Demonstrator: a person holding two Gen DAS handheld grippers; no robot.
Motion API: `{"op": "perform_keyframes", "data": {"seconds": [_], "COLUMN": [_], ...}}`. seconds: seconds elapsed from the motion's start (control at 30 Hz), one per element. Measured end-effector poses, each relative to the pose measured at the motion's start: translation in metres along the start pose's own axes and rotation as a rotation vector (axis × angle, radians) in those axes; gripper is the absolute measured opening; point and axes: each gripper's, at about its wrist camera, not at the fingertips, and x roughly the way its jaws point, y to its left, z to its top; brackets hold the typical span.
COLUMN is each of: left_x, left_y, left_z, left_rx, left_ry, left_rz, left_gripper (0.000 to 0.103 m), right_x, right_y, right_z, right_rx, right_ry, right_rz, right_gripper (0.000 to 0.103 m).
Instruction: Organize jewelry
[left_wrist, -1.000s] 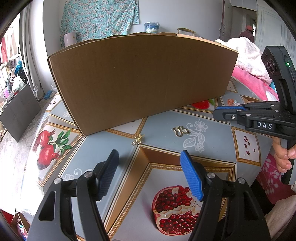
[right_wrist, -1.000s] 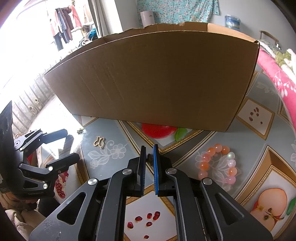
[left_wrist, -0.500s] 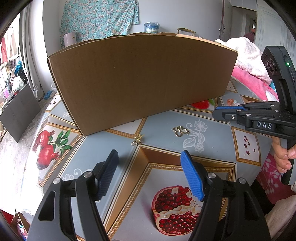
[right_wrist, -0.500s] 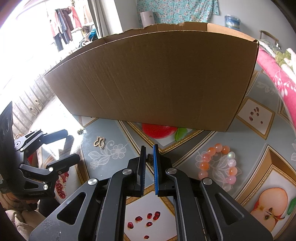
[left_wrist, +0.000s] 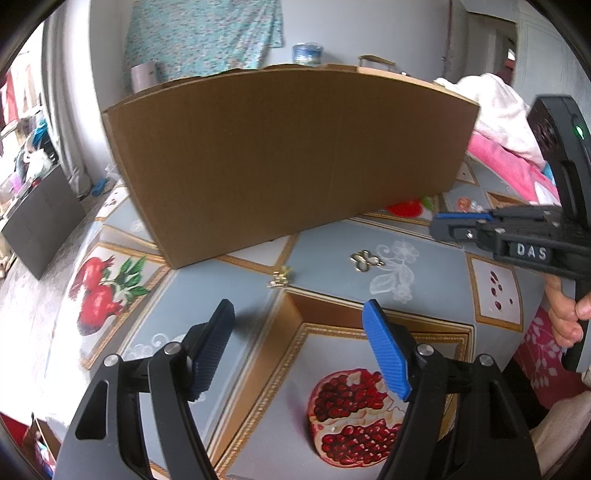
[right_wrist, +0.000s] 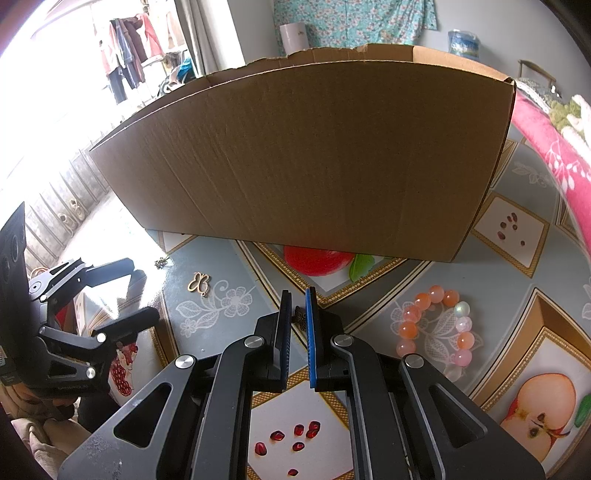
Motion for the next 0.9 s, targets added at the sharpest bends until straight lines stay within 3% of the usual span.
{"op": "perform_keyframes", "data": {"seconds": [0.17,0.33,0.5,0.9], "left_x": [-0.010,-0.018,-0.011,0.020], "left_y": [0.009,0.000,-0.015,-0.033], "left_z": [0.003,0.009,0.015,0.028], "left_rx": [-0.037,0.015,0.066,0.089], "left_ry": [-0.036,-0.073,-0.058,0.018], "left_rz": [-0.030,-0.076,-0.106,-0.107], "left_gripper": [0.070,0.070,0.069,0.046], "right_x": [0.002,0.006,0.008,0.008], "right_y": [-0.001,-0.006,-0.013,-0.036], "right_z": [-0.001,-0.003,-0.005,-0.010], "right_rx": [0.006,0.013,0.029,0.056], "right_ry": [-0.003,-0.009,-0.019,-0.041], "right_rz": [0.006,0.016,0.042,0.113], "right_gripper": [0.006,0.006,0.006,0.006]}}
